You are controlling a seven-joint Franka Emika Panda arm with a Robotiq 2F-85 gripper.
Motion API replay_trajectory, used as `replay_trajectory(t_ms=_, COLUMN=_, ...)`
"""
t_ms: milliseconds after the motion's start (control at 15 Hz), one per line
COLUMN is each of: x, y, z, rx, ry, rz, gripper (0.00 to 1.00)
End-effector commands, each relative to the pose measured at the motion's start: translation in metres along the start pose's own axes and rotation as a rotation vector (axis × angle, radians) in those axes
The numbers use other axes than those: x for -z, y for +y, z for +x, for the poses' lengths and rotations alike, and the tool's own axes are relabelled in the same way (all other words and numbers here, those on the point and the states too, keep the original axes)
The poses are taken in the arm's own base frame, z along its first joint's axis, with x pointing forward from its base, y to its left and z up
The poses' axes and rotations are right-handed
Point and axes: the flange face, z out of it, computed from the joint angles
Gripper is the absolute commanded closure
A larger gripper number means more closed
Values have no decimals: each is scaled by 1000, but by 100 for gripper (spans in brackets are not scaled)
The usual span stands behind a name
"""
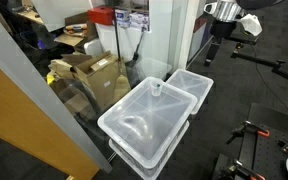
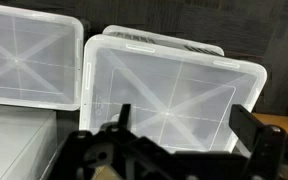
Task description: Take the green marker out of the cup, move the cup to the left
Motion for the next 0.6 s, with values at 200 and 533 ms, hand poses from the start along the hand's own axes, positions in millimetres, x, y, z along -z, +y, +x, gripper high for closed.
replay_trajectory(t_ms=200, x=0, y=0, z=0, rx=0, ry=-1, rz=0, gripper=0)
replay_trajectory(t_ms=533, x=4, y=1, z=2, rx=-4, ry=9, rz=-2, gripper=0)
